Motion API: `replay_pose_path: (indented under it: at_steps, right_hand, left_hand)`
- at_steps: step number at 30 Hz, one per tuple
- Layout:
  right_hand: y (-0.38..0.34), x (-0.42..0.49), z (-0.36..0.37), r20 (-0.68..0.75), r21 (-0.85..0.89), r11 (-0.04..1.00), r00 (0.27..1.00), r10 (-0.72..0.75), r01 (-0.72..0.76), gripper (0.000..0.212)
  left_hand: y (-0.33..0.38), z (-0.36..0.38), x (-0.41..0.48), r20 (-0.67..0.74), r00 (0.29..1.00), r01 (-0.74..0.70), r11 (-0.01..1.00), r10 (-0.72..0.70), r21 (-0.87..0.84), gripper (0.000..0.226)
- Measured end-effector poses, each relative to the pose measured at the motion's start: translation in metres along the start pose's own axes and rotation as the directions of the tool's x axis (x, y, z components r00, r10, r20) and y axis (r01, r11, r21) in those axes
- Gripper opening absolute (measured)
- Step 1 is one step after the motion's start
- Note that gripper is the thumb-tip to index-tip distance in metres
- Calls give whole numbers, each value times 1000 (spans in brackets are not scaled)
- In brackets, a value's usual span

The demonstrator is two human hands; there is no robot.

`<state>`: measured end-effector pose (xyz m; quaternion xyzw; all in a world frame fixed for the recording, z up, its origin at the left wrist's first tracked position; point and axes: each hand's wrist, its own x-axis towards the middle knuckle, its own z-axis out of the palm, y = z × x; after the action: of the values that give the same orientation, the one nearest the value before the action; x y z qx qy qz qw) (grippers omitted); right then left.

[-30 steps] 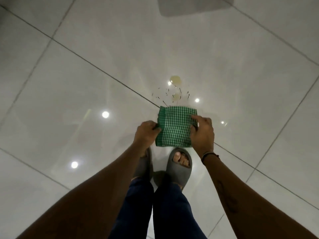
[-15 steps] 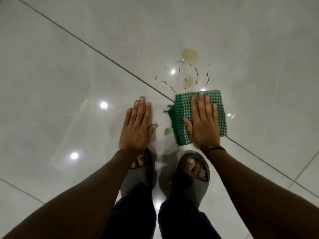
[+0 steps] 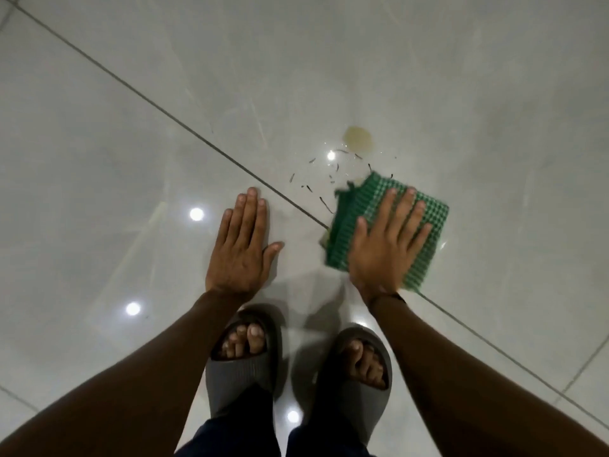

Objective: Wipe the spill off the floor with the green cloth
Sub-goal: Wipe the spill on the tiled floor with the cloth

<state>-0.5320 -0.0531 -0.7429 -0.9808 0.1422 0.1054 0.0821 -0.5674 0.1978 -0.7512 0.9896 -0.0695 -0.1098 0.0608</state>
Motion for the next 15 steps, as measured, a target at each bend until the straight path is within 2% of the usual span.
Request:
replay_pose_path:
  at_steps: [1, 3, 4, 5, 6, 7, 8, 10, 12, 13, 15]
  right_hand:
    - [-23, 11, 0, 2, 21, 1000, 1000, 13, -14, 77]
    - [-40, 13, 3, 64, 6, 973, 971, -230, 230, 75]
    - [-33, 7, 7, 84, -10, 922, 919, -385, 387, 75]
    - [-18, -2, 6, 111, -23, 874, 870, -481, 486, 75]
    - [3, -14, 3, 146, -35, 850, 844, -515, 525, 76]
    - [24, -27, 1, 178, -44, 861, 852, -492, 506, 75]
    - [43, -37, -5, 198, -43, 914, 900, -389, 404, 76]
    - [57, -26, -10, 136, -43, 997, 989, -64, 70, 78]
    - [36, 16, -12, 3, 20, 981, 981, 192, -192, 78]
    - [19, 39, -11, -46, 33, 978, 977, 208, -206, 78]
    - [-19, 70, -10, -27, -7, 1000, 999, 24, -24, 77]
  left_hand:
    - [0, 3, 2, 1, 1000, 14, 1000, -14, -2, 82]
    - [1, 3, -1, 12, 1000, 14, 1000, -13, -24, 80]
    - [0, 2, -2, 13, 1000, 7, 1000, -7, -26, 80]
    - [0, -1, -1, 23, 1000, -5, 1000, 6, -24, 80]
    - [-2, -3, 1, 34, 999, -12, 1000, 13, -27, 80]
    - [-4, -6, 1, 36, 999, -11, 1000, 12, -25, 80]
    - [-4, -6, 0, 25, 1000, 6, 1000, -6, -19, 80]
    - [-1, -2, 2, -14, 997, 71, 997, -71, -17, 80]
    - [-4, 2, 7, -44, 992, 113, 993, -115, -38, 80]
    - [-5, 5, 8, -64, 990, 127, 991, -129, -41, 79]
    - [-6, 6, 13, -74, 982, 168, 984, -172, -53, 78]
